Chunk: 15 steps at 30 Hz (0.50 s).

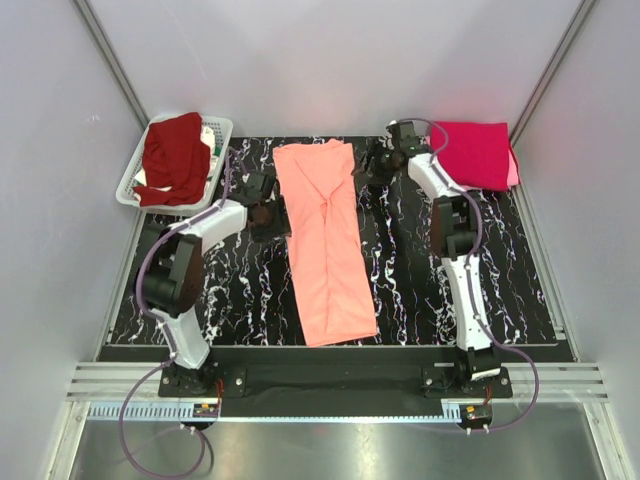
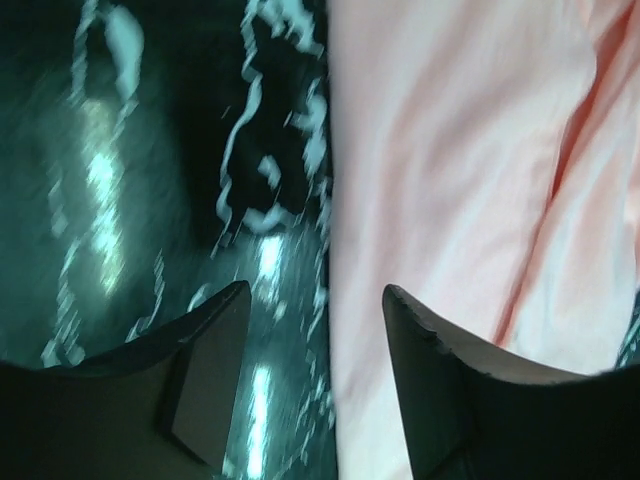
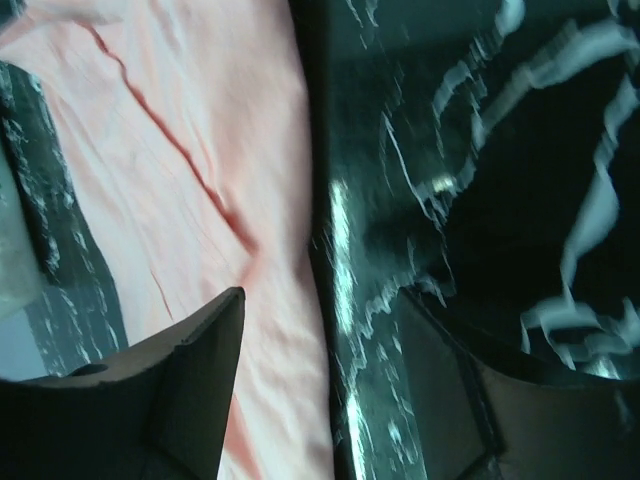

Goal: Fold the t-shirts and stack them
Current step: Fold the tshirt

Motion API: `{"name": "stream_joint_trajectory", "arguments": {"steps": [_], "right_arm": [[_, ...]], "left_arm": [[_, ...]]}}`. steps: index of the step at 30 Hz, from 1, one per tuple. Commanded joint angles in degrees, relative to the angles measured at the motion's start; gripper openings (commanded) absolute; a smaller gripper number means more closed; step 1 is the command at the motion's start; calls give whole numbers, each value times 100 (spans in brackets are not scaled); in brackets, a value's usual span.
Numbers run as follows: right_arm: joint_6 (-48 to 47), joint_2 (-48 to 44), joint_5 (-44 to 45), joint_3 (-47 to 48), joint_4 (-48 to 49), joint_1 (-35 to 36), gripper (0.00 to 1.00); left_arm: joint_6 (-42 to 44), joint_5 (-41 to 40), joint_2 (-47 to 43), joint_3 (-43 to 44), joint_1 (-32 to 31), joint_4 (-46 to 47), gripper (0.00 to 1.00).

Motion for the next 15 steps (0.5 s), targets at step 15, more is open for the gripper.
{"name": "stream_joint_trajectory", "arguments": {"steps": [15], "right_arm": [[515, -6308, 1118, -7854, 206, 1201, 64]], "left_arm": [[-1307, -470, -3307, -2740, -1940, -129, 57]]}}
